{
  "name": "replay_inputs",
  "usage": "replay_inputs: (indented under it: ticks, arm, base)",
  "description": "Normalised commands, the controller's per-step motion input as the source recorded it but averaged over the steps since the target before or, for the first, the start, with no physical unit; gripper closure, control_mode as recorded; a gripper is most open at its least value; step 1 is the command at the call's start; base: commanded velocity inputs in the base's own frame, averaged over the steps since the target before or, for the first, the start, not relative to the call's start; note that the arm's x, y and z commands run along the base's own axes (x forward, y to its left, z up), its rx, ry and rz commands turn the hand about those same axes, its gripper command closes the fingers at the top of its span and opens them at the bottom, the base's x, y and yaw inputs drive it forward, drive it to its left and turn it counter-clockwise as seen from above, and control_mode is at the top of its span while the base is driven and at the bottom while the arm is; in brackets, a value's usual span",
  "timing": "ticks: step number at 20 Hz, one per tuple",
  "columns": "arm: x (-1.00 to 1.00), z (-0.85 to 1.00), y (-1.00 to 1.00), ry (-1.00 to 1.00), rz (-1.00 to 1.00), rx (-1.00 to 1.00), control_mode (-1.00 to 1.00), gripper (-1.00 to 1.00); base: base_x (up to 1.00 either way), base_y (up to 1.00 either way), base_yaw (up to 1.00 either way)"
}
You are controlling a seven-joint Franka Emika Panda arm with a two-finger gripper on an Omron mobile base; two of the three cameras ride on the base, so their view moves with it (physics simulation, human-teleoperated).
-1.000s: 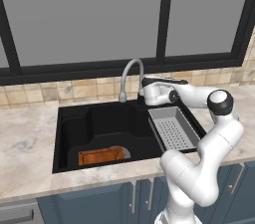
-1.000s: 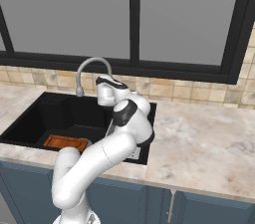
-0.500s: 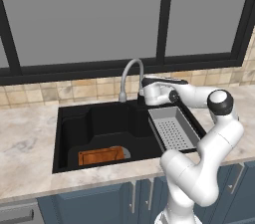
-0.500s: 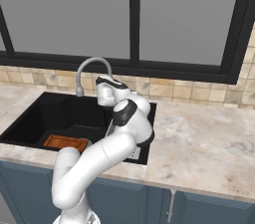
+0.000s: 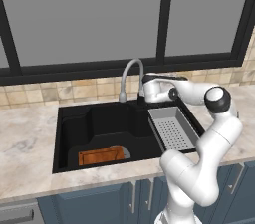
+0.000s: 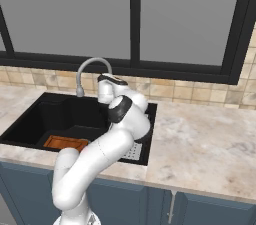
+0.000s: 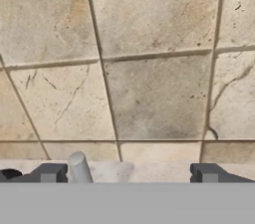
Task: Turn on the sink faucet with hot water and rinse the cutting board for ten seconds, then turn off the faucet. Push the cutting board to reach the water if necessary.
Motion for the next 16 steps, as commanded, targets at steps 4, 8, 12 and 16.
replay_inputs:
  ticks: [4, 8, 12, 16]
  arm:
    - [0.00, 0.00, 0.00, 0.12, 0.00, 0.00, -1.00, -1.00]
    - [0.03, 0.00, 0.00, 0.06, 0.00, 0.00, -1.00, -1.00]
    - [0.11, 0.00, 0.00, 0.00, 0.00, 0.00, -1.00, -1.00]
    - [0.05, 0.00, 0.00, 0.01, 0.00, 0.00, -1.00, -1.00]
  base:
    - [0.00, 0.00, 0.00]
    - [0.00, 0.00, 0.00]
    - [0.00, 0.00, 0.00]
    - [0.00, 0.00, 0.00]
